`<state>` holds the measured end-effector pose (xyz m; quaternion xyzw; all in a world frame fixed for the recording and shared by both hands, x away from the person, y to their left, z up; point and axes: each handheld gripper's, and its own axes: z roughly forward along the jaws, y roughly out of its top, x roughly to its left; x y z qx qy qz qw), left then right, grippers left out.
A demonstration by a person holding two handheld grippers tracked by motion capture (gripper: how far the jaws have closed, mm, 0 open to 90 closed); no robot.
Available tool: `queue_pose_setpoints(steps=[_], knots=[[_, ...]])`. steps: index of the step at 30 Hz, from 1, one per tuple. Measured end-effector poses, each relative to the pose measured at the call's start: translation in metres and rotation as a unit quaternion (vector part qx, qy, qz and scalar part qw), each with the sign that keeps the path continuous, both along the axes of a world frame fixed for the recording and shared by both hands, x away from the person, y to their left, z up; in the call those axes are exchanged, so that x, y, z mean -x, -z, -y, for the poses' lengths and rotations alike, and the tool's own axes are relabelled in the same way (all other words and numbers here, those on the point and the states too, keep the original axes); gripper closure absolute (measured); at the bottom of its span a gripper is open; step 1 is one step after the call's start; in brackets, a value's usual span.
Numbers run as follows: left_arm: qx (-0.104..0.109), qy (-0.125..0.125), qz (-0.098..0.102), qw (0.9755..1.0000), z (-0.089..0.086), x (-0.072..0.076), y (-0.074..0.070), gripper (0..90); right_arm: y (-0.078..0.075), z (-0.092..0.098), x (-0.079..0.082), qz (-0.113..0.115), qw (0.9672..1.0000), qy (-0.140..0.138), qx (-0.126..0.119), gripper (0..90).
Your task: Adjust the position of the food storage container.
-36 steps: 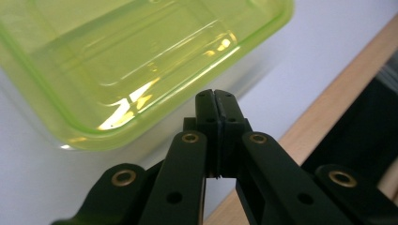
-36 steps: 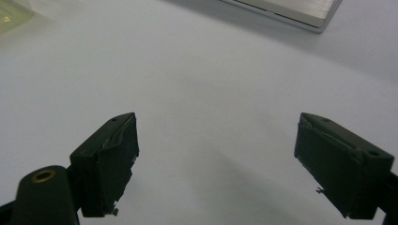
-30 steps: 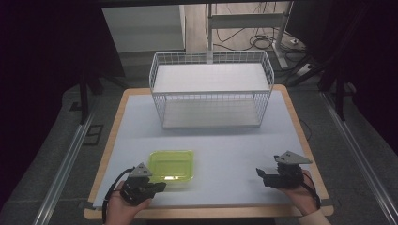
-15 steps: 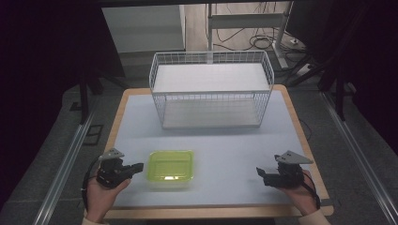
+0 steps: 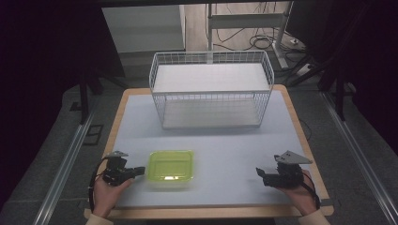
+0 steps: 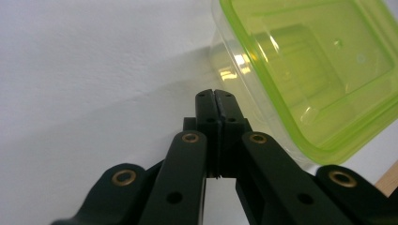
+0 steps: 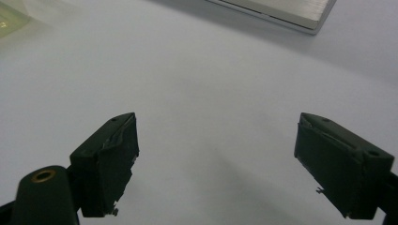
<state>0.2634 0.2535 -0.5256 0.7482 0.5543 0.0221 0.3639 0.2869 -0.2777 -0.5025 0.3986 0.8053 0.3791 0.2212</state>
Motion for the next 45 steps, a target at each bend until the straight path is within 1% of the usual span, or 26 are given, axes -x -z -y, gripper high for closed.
queue_pose_setpoints(steps=[2, 6, 8, 10, 14, 15, 30, 40, 45], knots=[[0.000, 0.004, -0.006, 1.0000, 0.003, -0.002, 0.003, 90.0, 0.000, 0.000, 0.000, 0.000, 1.0000, 0.000, 0.000, 14.0], [-0.001, 0.010, -0.009, 0.9999, 0.007, -0.004, 0.005, 90.0, 0.000, 0.000, 0.001, 0.002, 1.0000, -0.001, 0.001, 14.1], [0.000, 0.011, -0.009, 0.9999, 0.008, -0.005, 0.005, 90.0, 0.000, 0.000, 0.000, 0.001, 1.0000, -0.001, 0.001, 14.0], [0.007, 0.014, -0.010, 0.9998, 0.010, -0.006, 0.004, 90.0, 0.000, -0.001, 0.000, 0.001, 1.0000, -0.001, 0.001, 14.0], [0.004, 0.017, -0.010, 0.9998, 0.012, -0.008, 0.005, 90.0, 0.000, -0.001, 0.000, 0.001, 1.0000, -0.001, 0.003, 14.0], [0.006, 0.016, -0.013, 0.9998, 0.013, -0.008, 0.005, 90.0, 0.000, -0.001, 0.000, 0.001, 1.0000, -0.001, 0.002, 14.0], [0.006, 0.026, -0.013, 0.9996, 0.030, -0.012, 0.004, 90.0, 0.000, -0.001, 0.000, 0.000, 1.0000, -0.002, 0.003, 14.1], [0.002, 0.042, -0.013, 0.9990, 0.049, -0.018, 0.002, 90.0, 0.000, -0.002, 0.000, 0.004, 1.0000, -0.003, 0.001, 14.1], [0.001, 0.051, -0.011, 0.9986, 0.060, -0.023, -0.001, 90.0, -0.001, -0.003, 0.001, 0.004, 1.0000, -0.004, 0.001, 14.1]])
